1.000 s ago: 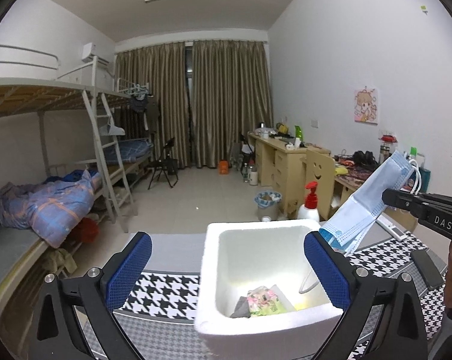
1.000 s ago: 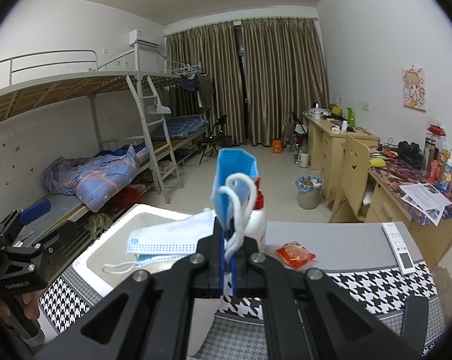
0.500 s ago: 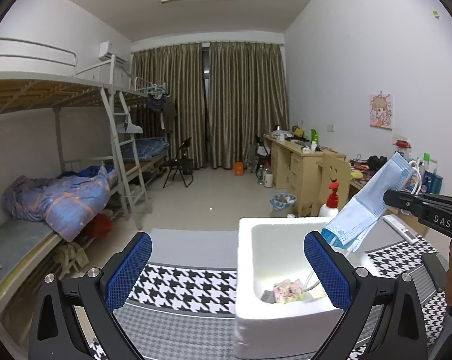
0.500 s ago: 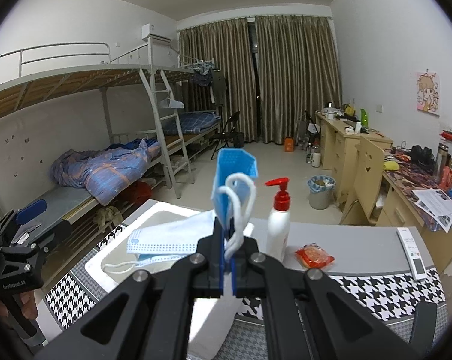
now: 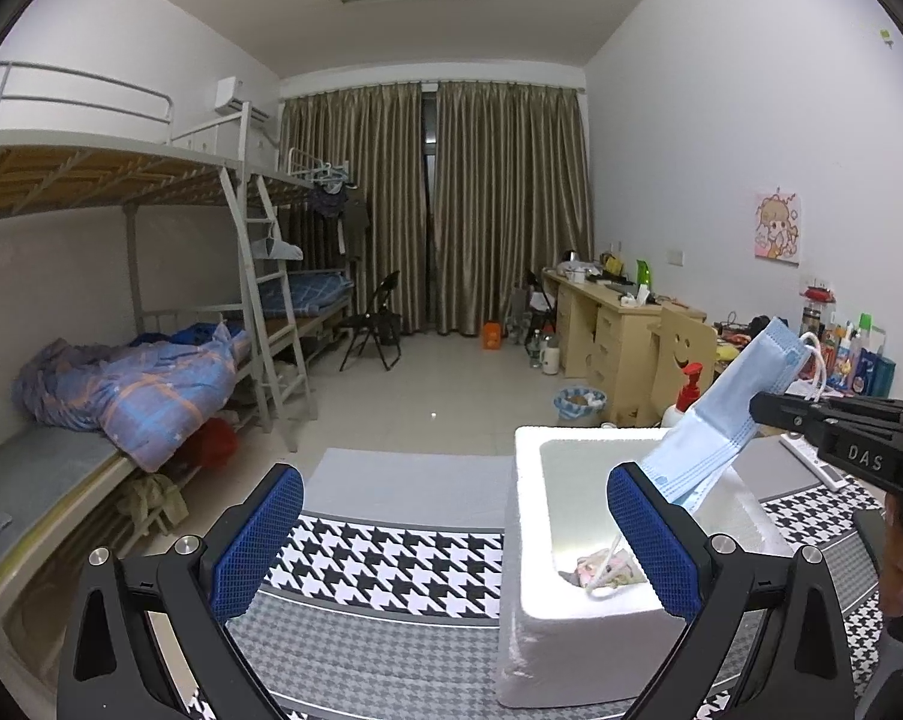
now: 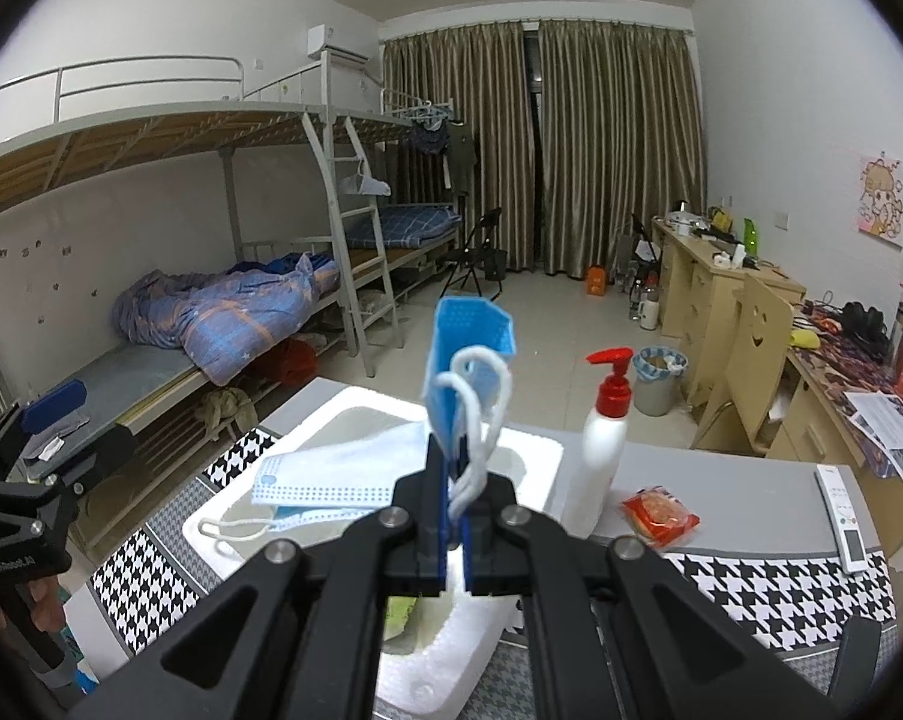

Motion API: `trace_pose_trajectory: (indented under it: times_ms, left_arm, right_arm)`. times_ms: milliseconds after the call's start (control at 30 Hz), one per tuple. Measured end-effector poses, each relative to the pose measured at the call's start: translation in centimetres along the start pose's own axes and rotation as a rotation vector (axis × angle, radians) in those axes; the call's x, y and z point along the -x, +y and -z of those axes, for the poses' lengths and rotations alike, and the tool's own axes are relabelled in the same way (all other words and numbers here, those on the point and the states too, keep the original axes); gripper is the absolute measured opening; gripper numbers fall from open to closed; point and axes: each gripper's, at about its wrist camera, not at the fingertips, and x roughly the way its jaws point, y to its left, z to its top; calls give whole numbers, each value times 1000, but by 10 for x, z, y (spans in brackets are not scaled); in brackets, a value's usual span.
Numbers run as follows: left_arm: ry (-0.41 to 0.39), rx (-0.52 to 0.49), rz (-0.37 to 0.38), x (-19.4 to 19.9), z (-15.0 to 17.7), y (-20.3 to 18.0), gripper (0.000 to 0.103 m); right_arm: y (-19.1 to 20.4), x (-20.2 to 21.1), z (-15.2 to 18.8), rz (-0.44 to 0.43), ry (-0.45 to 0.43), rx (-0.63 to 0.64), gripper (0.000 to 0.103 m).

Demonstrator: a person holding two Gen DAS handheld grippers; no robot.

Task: Organize soft objects
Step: 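Lower the blue mask into the foam box and open the right gripper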

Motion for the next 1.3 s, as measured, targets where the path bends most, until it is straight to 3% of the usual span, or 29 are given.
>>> trace_pose_trajectory:
  times_ms: [333, 600, 667, 767, 833, 1300]
  left_arm:
    - [5, 27, -13, 0, 3, 13, 102]
    - [2, 36, -18, 1, 4, 18, 102]
    - [4, 40, -19, 1, 5, 19, 102]
    - [9, 42, -16, 0, 7, 20, 102]
    - [13, 43, -16, -1, 8, 21, 102]
    - [24, 47, -2, -3, 11, 25, 102]
  right_arm:
    - [11, -14, 1, -13, 45, 32, 6]
    - [21, -28, 4, -24, 87, 55, 22]
    - [23, -33, 7, -22, 107, 68, 44]
    - [27, -36, 10, -31, 121, 77, 61]
    - [29, -37, 11, -29, 129, 94, 66]
    - [26, -30, 23, -22, 178, 133, 71]
